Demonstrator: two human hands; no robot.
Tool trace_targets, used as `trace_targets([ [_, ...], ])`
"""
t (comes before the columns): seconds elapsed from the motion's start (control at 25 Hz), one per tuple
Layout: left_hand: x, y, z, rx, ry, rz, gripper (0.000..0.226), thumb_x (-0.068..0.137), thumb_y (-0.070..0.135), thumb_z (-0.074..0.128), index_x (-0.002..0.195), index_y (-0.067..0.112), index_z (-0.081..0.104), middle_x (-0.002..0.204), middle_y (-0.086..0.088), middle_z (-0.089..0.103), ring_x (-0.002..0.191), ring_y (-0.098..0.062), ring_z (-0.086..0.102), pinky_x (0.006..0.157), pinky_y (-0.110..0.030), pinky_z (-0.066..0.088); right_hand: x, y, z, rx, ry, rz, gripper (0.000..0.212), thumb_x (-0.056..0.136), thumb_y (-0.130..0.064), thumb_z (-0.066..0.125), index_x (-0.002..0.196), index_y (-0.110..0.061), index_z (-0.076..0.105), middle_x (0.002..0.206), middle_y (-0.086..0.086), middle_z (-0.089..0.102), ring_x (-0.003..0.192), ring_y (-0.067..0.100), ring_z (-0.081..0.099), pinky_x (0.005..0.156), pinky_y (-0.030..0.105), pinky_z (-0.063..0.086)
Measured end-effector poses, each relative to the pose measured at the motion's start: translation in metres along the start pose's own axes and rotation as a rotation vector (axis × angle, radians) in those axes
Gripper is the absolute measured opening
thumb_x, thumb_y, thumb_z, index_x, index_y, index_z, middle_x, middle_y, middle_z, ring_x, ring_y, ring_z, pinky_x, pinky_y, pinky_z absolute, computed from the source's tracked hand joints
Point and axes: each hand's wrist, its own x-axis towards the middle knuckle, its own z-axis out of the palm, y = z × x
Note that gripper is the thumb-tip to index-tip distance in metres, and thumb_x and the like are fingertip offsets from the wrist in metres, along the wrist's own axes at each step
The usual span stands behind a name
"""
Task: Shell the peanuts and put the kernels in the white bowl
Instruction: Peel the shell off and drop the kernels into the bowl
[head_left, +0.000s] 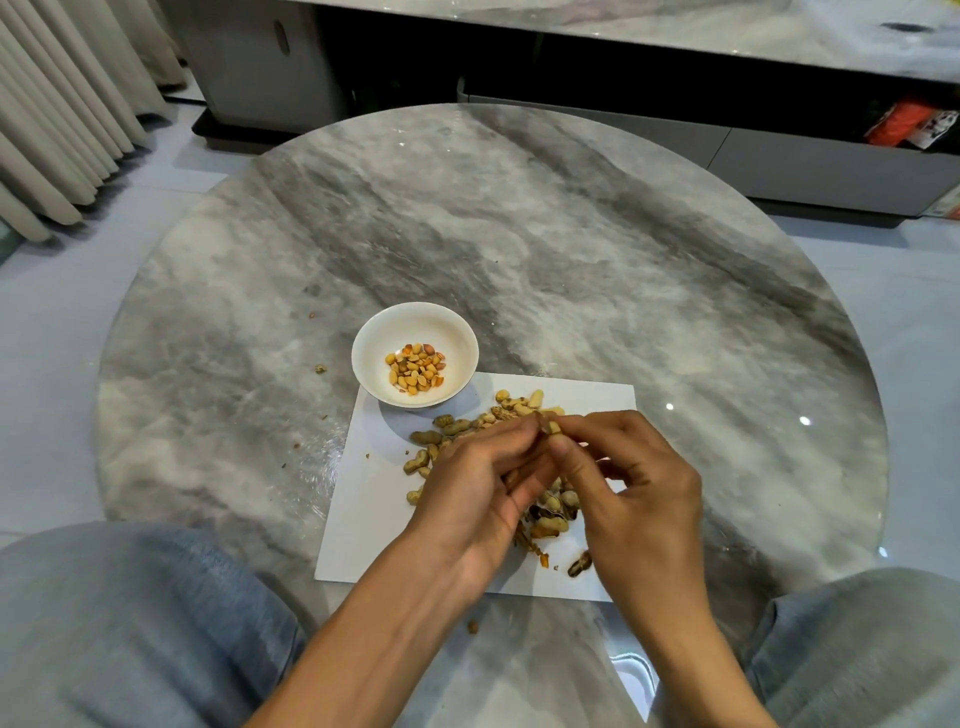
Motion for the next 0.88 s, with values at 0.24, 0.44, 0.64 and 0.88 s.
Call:
trace_targets([
  [0.24,0.0,-0.001,0.0,0.094,0.058,-0.071,0.025,0.095,-0.009,0.049,0.11,-0.002,0.069,0.102,-0.017,0.075,0.082,-0.016,0.075,0.072,-0.021,0.06,0.01,0.003,-0.012,0.266,0.041,0.445,0.012,0.088,-0.015,0.072,0.086,-0.026,0.078,0.081,-0.006,0.077,0.067,0.005,0.068,0.06,0.021,0.055],
  [0.44,0.0,-0.001,0.0,0.056,0.057,-0.071,0.022,0.093,-0.007,0.054,0.109,-0.004,0.068,0.101,-0.019,0.075,0.085,-0.02,0.075,0.077,-0.024,0.061,0.011,0.003,-0.013,0.279,-0.018,0.526,0.009,0.09,-0.015,0.071,0.092,-0.02,0.078,0.084,-0.004,0.077,0.069,0.009,0.069,0.063,0.025,0.059],
  [0.64,0.002,-0.001,-0.001,0.028,0.075,-0.065,0.03,0.094,-0.016,0.044,0.11,-0.003,0.066,0.101,-0.018,0.076,0.086,-0.021,0.076,0.075,-0.022,0.061,0.01,0.011,-0.012,0.117,-0.053,0.514,0.01,0.089,-0.02,0.073,0.098,-0.023,0.077,0.081,-0.013,0.074,0.066,0.005,0.068,0.062,0.029,0.057],
  [0.88,0.002,0.001,-0.003,-0.124,0.069,-0.105,0.032,0.098,-0.001,0.04,0.122,-0.008,0.06,0.113,-0.025,0.07,0.105,-0.032,0.071,0.088,-0.035,0.059,0.008,0.006,-0.01,0.067,0.009,0.395,0.02,0.092,-0.019,0.068,0.093,-0.04,0.069,0.084,-0.02,0.069,0.069,0.004,0.065,0.062,0.027,0.057],
])
